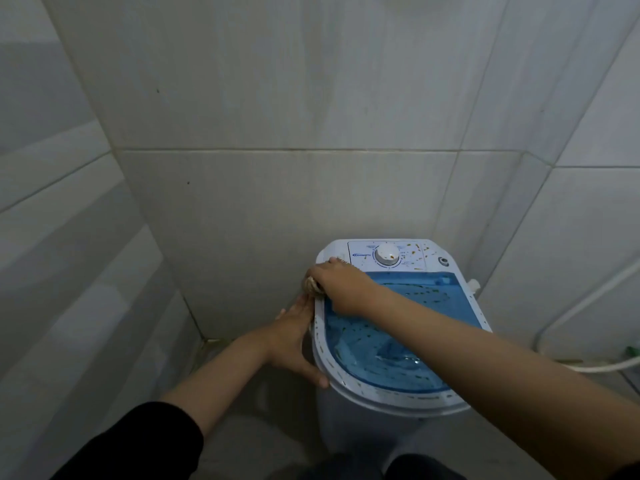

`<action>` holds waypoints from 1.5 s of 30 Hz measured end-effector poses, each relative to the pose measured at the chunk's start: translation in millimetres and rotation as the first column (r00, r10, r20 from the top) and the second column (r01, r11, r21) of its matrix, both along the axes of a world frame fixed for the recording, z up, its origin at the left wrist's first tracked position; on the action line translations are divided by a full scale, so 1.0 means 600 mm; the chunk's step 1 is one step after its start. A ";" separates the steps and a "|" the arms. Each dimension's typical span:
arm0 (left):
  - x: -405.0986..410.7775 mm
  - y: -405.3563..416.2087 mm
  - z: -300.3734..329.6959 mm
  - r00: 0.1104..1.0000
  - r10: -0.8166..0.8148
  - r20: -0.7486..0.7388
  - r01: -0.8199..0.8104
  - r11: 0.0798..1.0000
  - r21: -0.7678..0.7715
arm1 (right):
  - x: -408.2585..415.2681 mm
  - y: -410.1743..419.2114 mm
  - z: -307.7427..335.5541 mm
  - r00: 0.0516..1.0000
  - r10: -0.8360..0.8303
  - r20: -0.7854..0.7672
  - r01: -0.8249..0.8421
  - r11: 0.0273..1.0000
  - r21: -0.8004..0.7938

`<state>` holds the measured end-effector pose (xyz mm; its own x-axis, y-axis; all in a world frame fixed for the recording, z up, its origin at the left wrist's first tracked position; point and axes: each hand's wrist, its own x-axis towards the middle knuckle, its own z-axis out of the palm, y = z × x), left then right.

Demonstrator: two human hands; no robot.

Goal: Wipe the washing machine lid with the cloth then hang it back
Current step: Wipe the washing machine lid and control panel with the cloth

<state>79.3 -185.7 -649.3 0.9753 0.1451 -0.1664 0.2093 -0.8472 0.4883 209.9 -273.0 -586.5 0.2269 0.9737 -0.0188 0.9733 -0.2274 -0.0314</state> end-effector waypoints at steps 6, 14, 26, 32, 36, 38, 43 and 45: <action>-0.005 0.004 -0.014 0.999 0.025 0.033 -0.024 0.999 -0.042 | -0.028 -0.049 -0.004 0.998 0.030 -0.058 -0.031 0.999 -0.018; -0.017 -0.004 -0.015 0.999 0.050 -0.009 -0.050 0.996 -0.080 | -0.066 -0.119 -0.003 0.989 0.064 -0.130 -0.062 0.998 0.020; -0.011 -0.020 0.028 0.990 0.073 -0.122 -0.066 0.996 0.062 | -0.085 -0.243 -0.024 0.975 0.175 -0.140 -0.173 0.985 0.022; -0.014 -0.034 0.052 0.974 0.116 -0.193 -0.105 0.992 0.068 | -0.066 -0.313 -0.016 0.981 0.171 -0.093 -0.174 0.984 -0.028; -0.012 -0.058 0.066 0.982 0.113 -0.149 -0.108 0.993 0.046 | -0.038 -0.353 -0.015 0.979 0.180 -0.094 -0.184 0.982 -0.040; -0.008 -0.076 0.073 0.982 0.112 -0.150 -0.107 0.993 0.044 | -0.022 -0.369 -0.018 0.982 0.163 -0.090 -0.169 0.984 -0.058; 0.011 -0.103 0.070 0.974 0.089 -0.210 -0.073 0.994 0.080 | 0.006 -0.396 -0.002 0.987 0.080 -0.140 -0.096 0.989 -0.110; 0.014 -0.101 0.063 0.974 0.098 -0.205 -0.081 0.993 0.088 | 0.022 -0.396 0.016 0.977 -0.007 -0.211 -0.006 0.998 -0.062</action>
<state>87.8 -246.4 -611.6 0.9026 0.2511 -0.3496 0.3765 -0.8542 0.3587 223.3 -510.7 -577.0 0.2115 0.9691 -0.1269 0.9462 -0.2356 -0.2218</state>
